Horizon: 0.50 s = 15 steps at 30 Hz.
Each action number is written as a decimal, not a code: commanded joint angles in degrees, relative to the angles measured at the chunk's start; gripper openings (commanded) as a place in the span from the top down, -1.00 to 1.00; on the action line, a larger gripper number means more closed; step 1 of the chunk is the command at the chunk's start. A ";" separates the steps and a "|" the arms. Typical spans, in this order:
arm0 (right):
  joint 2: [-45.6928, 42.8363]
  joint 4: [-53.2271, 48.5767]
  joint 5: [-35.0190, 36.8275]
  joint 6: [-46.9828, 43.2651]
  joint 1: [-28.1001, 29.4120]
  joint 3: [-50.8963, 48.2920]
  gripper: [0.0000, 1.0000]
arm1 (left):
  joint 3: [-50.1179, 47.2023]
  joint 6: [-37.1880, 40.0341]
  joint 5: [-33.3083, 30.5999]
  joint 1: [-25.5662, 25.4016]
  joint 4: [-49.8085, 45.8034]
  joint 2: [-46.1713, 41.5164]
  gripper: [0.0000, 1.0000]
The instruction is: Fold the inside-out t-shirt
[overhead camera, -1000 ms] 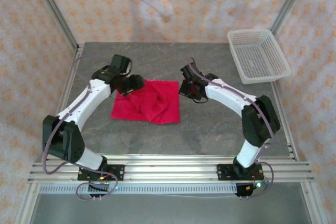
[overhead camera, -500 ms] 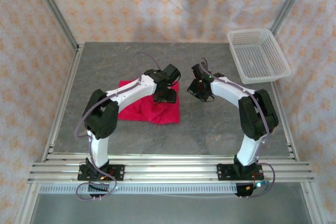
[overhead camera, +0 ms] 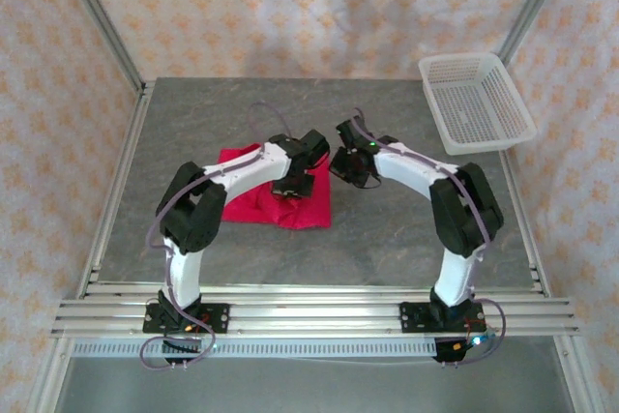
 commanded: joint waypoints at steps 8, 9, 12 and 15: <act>13.27 0.80 1.00 3.93 2.62 6.30 1.00 | -17.55 -6.29 -4.37 10.58 0.10 -22.69 1.00; 13.38 0.81 1.21 3.96 2.62 6.02 1.00 | -19.68 -6.54 -4.39 11.77 0.06 -24.80 1.00; 14.01 1.07 0.63 3.75 2.62 5.93 1.00 | -27.81 -7.58 -4.40 15.67 -0.67 -31.83 1.00; 14.70 0.64 0.17 3.43 2.64 6.86 1.00 | -35.59 -9.44 -4.06 17.61 -1.18 -38.69 1.00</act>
